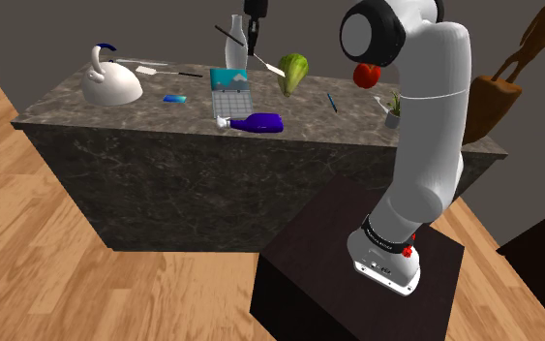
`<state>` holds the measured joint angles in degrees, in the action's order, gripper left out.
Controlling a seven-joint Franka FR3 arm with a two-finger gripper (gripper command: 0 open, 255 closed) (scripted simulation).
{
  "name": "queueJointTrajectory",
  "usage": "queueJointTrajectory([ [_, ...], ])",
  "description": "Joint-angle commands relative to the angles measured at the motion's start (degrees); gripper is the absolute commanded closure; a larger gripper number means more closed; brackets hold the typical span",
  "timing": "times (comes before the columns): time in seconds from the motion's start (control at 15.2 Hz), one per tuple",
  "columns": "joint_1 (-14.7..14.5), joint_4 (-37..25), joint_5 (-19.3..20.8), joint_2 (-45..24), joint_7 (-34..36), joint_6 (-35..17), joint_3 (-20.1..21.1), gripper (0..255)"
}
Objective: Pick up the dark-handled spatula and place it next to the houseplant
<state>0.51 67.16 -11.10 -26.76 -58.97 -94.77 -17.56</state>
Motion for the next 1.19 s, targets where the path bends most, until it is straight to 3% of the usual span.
queueJointTrajectory([
  [0.0,0.3,-2.4,-0.1,-0.5,0.1,1.9,0.0,255],
  [0.26,1.1,-7.6,-0.5,-1.8,0.4,5.7,0.1,255],
  [0.59,-0.5,12.8,2.9,12.0,-2.3,-1.0,-1.6,255],
  [1.12,0.2,33.4,8.3,28.7,-5.7,-5.6,-3.8,255],
])
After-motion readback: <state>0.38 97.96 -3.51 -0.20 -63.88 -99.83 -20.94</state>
